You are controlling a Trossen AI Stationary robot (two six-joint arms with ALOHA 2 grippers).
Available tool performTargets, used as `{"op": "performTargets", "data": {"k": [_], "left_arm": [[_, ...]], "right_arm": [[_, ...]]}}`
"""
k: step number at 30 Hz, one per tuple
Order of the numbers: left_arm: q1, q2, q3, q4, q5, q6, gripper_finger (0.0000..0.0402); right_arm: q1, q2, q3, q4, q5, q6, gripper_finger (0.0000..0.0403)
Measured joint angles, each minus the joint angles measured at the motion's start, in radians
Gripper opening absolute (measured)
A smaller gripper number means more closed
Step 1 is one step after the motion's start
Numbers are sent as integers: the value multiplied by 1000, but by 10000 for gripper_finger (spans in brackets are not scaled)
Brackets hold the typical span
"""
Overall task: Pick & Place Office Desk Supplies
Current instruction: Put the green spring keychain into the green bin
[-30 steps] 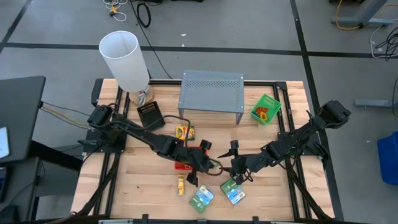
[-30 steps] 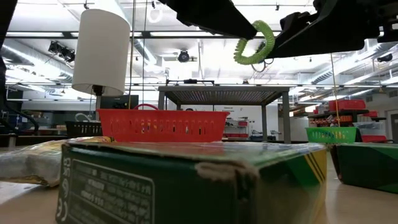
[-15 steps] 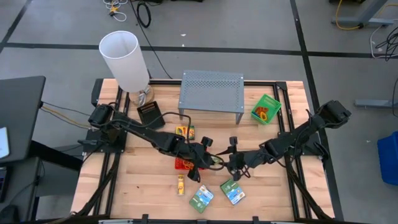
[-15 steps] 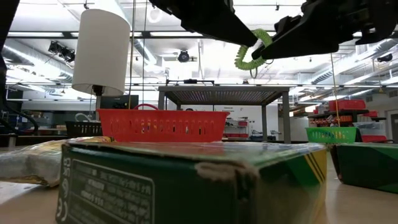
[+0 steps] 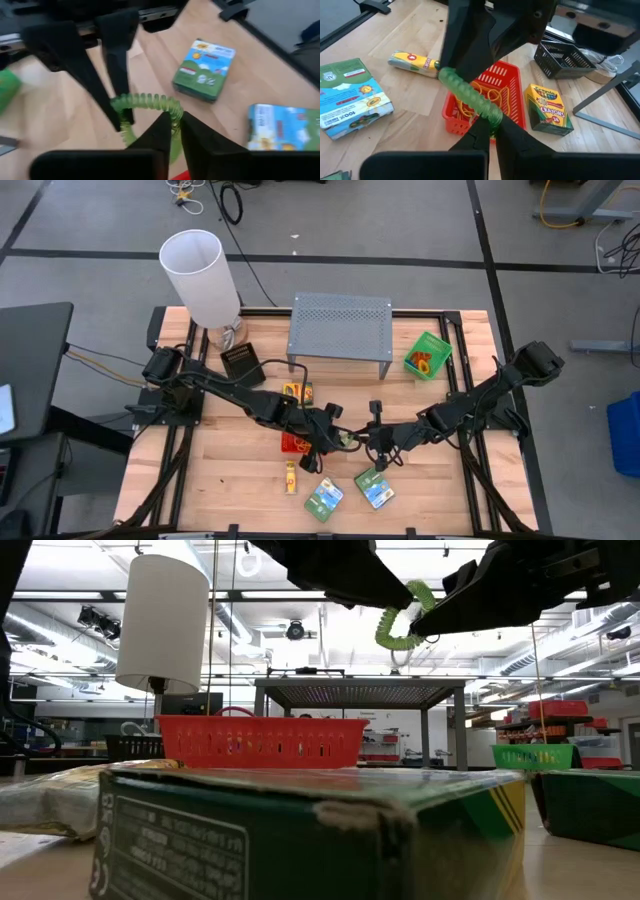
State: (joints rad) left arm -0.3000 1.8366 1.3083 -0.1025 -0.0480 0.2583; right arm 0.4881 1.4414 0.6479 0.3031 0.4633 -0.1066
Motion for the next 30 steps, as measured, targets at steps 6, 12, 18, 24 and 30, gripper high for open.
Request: {"op": "performTargets", "data": {"k": [6,12,18,24,30], "left_arm": [[-8,0,0,-143,47,-107,92],[-81,0,0,-347,40,-236,97],[-189,0,-1,-495,-115,-357,98],[-280,0,-1,-574,-320,-490,99],[-348,0,-1,-628,-516,-575,99]], "right_arm": [[17,0,0,-7,9,31,10],[43,0,0,-99,27,118,10],[55,0,0,-363,31,338,10],[51,0,0,-668,58,607,10],[36,-1,16,-943,145,903,10]]}}
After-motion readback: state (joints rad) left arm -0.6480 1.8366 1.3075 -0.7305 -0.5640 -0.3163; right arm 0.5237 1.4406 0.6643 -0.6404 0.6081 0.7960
